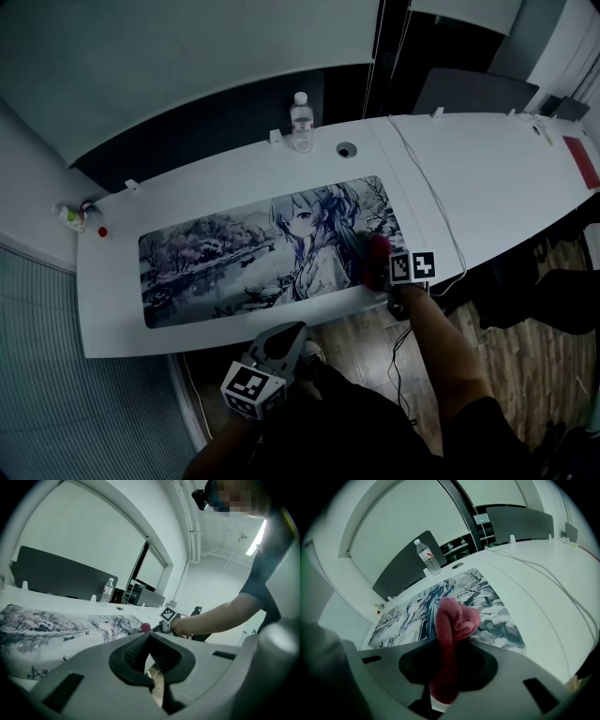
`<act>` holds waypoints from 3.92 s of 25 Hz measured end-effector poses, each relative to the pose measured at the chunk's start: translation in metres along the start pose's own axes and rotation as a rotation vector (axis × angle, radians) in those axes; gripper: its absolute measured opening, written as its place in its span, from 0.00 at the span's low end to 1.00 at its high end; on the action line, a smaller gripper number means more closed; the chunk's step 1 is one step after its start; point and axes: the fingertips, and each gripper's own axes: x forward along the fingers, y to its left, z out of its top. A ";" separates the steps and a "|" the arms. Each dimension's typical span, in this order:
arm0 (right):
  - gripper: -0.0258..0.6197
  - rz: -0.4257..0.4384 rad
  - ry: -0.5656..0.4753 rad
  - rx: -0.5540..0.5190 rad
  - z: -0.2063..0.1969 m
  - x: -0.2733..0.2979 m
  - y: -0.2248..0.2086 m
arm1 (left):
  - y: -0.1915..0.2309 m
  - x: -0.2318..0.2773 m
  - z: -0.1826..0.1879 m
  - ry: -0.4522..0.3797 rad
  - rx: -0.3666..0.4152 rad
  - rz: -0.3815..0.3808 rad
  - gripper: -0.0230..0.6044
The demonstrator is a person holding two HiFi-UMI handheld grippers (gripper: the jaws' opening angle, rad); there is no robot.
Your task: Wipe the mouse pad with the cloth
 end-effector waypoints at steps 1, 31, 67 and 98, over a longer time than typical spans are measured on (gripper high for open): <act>0.21 -0.003 0.001 -0.005 0.000 0.000 0.000 | 0.001 -0.001 0.001 -0.001 0.001 0.002 0.04; 0.21 -0.007 0.188 -0.071 0.087 0.039 -0.013 | 0.048 -0.031 0.035 -0.042 -0.005 0.190 0.04; 0.21 0.105 0.321 -0.327 0.043 0.196 0.295 | 0.195 -0.190 0.018 -0.109 -0.104 0.275 0.04; 0.20 0.289 0.344 -0.402 -0.047 0.277 0.535 | 0.295 -0.289 0.001 -0.080 -0.117 0.257 0.04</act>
